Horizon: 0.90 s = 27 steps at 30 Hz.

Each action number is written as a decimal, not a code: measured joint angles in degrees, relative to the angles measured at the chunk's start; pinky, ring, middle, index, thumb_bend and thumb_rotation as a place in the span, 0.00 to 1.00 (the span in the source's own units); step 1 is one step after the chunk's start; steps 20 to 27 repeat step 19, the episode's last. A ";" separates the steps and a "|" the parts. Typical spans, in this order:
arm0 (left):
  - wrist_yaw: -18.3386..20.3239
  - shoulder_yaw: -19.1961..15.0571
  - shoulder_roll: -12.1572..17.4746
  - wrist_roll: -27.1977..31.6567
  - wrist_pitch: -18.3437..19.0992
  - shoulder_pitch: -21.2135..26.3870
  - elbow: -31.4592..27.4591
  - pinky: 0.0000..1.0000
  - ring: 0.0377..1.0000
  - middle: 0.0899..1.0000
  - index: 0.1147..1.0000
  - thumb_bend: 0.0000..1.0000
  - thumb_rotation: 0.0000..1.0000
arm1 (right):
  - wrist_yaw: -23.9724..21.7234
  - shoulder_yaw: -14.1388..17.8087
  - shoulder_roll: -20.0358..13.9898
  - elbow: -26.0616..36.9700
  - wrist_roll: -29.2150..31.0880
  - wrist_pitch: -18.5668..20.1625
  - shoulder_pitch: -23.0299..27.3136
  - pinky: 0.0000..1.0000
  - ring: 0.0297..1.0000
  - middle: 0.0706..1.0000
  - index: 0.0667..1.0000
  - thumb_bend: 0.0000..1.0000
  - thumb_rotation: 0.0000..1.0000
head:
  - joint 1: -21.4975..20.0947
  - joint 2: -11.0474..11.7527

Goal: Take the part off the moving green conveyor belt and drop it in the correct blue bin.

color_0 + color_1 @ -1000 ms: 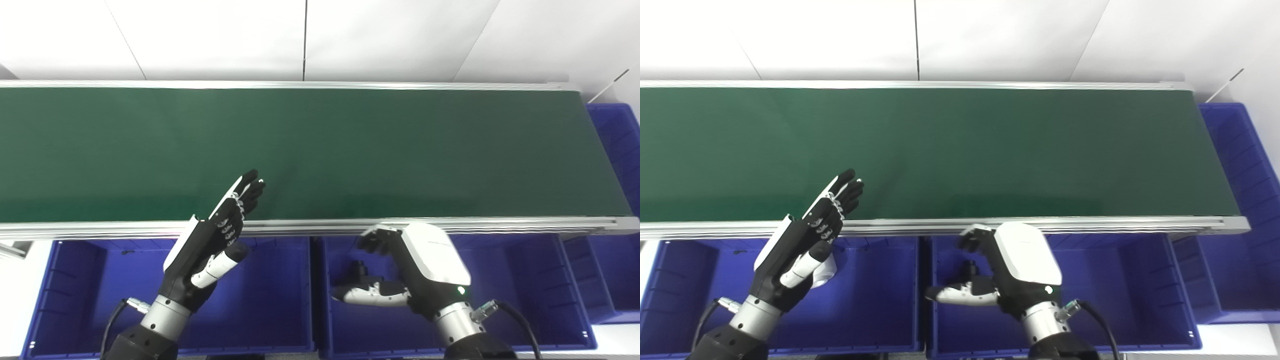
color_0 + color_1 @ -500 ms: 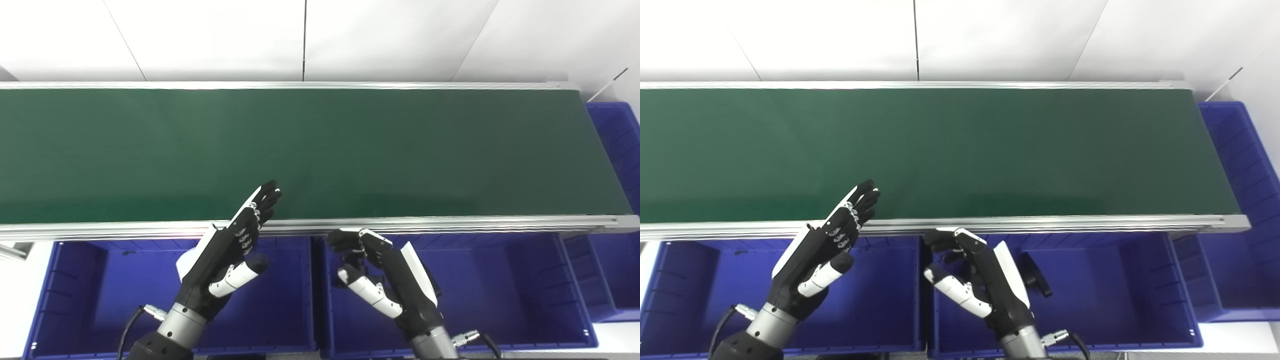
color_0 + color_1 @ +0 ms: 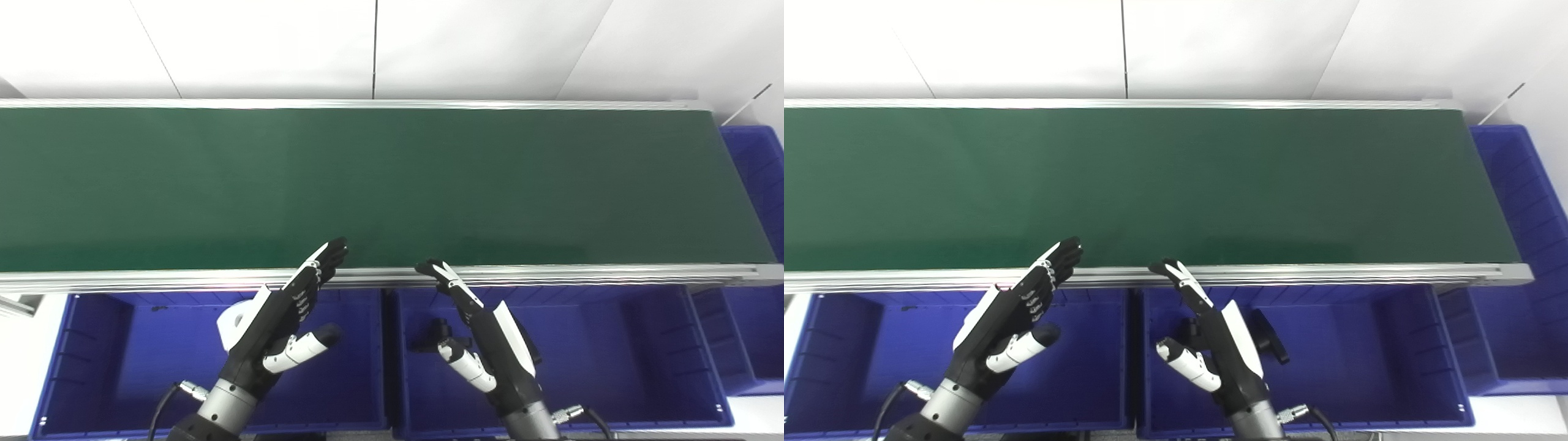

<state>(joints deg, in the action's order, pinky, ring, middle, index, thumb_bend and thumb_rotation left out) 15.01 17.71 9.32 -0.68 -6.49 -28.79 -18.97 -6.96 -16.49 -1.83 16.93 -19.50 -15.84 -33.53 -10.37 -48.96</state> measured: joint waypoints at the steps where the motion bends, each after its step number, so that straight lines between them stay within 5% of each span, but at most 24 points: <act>1: 0.00 0.07 0.02 -0.13 0.00 -0.13 0.11 1.00 0.97 0.95 0.93 0.74 0.70 | 0.65 -0.08 -0.11 -0.43 -0.24 -0.81 0.06 0.96 0.98 0.98 0.93 0.87 1.00 | 0.09 0.18; 9: 0.01 0.24 -0.09 -0.96 -2.16 -0.86 1.04 0.97 0.96 0.95 0.92 0.73 0.69 | 3.55 -0.49 -1.42 -2.76 -1.25 -5.00 0.33 0.98 1.00 1.00 0.97 0.87 1.00 | 1.14 1.49; 27: -0.41 0.73 -0.16 -2.69 -4.06 -1.98 1.89 0.97 0.96 0.95 0.93 0.71 0.72 | 3.79 -1.36 -2.42 -3.20 -1.98 -5.86 0.51 0.96 0.99 1.00 0.96 0.85 1.00 | 2.11 1.76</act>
